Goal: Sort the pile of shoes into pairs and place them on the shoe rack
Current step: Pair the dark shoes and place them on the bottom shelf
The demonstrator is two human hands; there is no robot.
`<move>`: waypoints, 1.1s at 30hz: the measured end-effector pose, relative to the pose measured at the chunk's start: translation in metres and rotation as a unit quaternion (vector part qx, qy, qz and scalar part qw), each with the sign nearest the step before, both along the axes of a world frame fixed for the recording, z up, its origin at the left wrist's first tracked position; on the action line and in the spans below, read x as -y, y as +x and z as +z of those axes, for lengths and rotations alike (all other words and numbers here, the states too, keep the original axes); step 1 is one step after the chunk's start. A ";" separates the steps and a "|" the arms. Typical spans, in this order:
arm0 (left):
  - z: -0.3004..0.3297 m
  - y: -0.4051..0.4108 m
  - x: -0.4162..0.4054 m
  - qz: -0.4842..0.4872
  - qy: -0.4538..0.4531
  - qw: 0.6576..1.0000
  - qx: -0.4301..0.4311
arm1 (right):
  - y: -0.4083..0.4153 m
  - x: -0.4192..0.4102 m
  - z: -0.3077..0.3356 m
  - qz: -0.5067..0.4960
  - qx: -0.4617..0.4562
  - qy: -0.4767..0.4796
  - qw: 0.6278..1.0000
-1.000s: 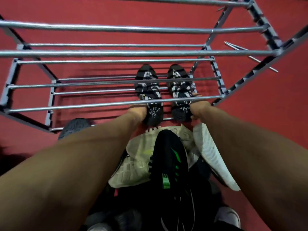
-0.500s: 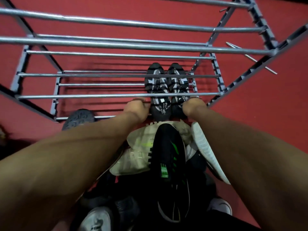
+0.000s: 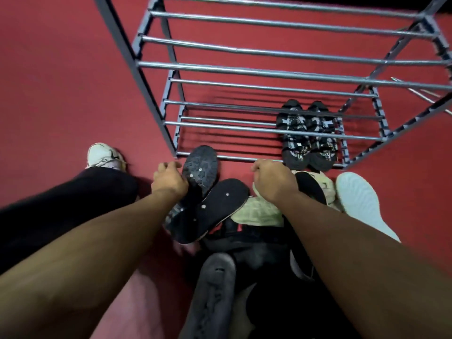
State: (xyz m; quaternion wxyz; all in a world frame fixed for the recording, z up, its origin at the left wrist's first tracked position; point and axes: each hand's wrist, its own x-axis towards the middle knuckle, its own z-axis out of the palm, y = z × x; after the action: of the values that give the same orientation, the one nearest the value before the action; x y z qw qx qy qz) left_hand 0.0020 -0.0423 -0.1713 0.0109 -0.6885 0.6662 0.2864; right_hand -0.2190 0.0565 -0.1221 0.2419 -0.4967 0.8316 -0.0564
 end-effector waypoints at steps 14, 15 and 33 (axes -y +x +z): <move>-0.018 -0.003 -0.003 0.047 0.183 0.980 -0.058 | 0.052 -0.006 -0.027 -0.005 0.116 -0.002 0.993; -0.016 -0.005 -0.004 0.027 0.173 0.983 -0.050 | 0.053 -0.007 -0.027 -0.016 0.125 -0.005 0.992; 0.093 -0.053 -0.083 -0.042 0.289 0.892 -0.345 | 0.085 -0.112 0.006 -0.261 0.434 -0.132 0.852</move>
State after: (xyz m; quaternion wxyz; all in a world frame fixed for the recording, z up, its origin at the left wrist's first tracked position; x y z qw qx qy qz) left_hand -0.0515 0.0404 -0.0781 -0.0092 -0.4840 0.5443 0.6851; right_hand -0.1341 0.1683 -0.1165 0.4867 -0.2131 0.7256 -0.4373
